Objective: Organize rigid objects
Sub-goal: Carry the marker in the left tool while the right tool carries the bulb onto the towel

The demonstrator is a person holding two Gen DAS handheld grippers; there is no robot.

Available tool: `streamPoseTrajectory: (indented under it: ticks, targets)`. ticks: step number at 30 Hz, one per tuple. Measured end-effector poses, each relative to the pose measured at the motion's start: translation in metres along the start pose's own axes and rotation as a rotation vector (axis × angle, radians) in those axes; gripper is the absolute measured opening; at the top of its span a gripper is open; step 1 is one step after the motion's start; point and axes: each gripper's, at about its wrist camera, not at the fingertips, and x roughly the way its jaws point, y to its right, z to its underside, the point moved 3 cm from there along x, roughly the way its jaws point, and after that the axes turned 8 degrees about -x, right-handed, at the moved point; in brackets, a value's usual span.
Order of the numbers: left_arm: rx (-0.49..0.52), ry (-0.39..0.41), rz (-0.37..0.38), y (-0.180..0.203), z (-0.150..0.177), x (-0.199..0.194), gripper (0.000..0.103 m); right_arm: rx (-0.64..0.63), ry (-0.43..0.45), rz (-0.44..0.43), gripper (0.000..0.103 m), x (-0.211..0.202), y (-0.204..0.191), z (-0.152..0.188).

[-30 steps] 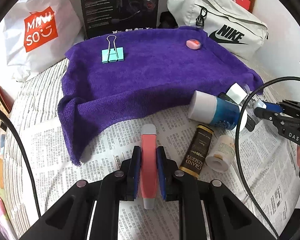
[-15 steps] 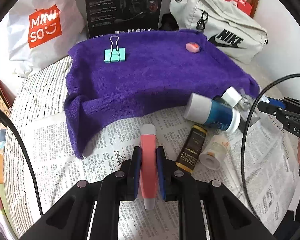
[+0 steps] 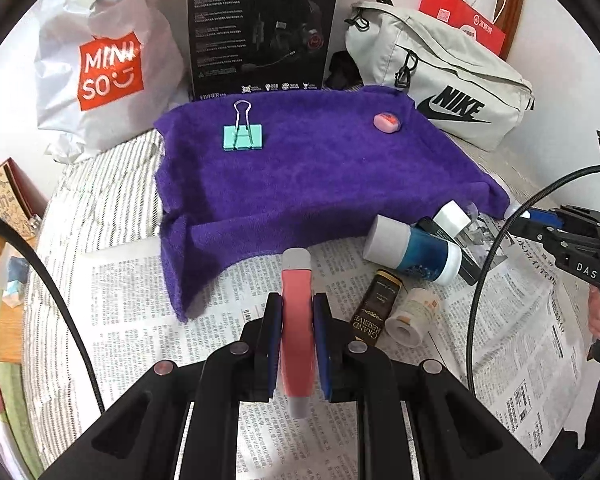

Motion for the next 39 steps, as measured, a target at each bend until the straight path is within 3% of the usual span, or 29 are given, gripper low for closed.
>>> streamPoseTrajectory:
  ticks: [20,39]
  targets:
    - [-0.031,0.071,0.001,-0.001,-0.035,-0.016,0.015,0.033,0.040,0.000,0.024,-0.005,0.016,-0.034]
    - [-0.104,0.057,-0.002,-0.029,-0.082,0.019,0.015,0.035,0.031,0.027,0.024,0.031,0.031,-0.087]
